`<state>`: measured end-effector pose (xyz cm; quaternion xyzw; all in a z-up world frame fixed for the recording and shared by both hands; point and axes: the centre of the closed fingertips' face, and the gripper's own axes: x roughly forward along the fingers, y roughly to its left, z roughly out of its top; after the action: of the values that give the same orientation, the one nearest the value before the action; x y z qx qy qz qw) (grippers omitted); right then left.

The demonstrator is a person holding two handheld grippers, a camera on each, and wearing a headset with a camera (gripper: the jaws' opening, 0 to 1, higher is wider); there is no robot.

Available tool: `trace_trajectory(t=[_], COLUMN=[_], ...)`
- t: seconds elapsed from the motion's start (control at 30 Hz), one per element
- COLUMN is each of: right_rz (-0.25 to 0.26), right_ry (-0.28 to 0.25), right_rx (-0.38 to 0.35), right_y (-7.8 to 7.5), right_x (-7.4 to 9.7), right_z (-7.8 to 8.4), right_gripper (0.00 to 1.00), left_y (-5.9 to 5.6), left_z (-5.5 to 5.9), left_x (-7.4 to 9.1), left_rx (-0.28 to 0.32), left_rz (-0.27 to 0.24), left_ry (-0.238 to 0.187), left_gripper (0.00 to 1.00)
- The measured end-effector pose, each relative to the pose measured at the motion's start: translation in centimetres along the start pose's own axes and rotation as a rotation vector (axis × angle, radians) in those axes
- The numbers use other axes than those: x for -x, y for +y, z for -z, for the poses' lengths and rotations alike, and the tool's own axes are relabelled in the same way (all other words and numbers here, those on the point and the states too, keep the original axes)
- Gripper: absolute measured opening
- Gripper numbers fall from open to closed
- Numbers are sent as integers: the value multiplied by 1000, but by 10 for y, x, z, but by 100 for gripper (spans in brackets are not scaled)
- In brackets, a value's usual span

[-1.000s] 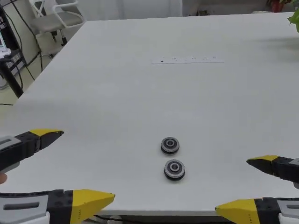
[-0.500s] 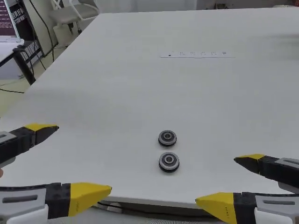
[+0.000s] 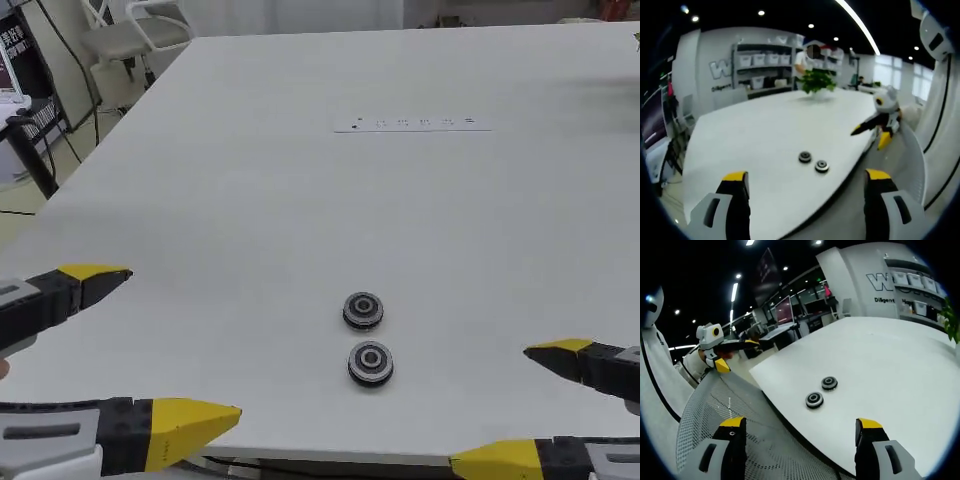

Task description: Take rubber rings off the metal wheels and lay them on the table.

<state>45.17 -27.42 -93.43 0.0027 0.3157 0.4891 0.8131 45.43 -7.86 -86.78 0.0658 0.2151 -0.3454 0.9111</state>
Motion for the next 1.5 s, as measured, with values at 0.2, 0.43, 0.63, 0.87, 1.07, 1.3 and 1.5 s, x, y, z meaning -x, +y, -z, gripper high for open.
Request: trace_trajectory(t=[0.2,0.43,0.63,0.87,1.07,1.3,1.5], right_rz=[43,81,53,74,94,95,101], right_ry=[9,-20,-64,-46,-48,-26,-38], right_rx=[28,23,-8,-2,12,72,136], right_y=[-8,-14,-12,-13,-15,-10,-17], right_x=[1,3,4,2,5,13,19], right_z=[-1,-6,-12,-9,-12,-21,-42], right_gripper=[88,87,82,82,82,75,73], left_y=[18,23,27,27,33,30,31], left_z=[3,9,15,13,10,-1,-29], left_x=[2,-1,0,-3,-8,-14,-19], left_rx=[-22,-34,-27,-33,-41,-91,-149], left_rz=[18,62,82,101,112,167,185], left_ry=[-11,-11,-20,-33,-39,-27,-60], left_gripper=[96,95,95,95,95,95,96])
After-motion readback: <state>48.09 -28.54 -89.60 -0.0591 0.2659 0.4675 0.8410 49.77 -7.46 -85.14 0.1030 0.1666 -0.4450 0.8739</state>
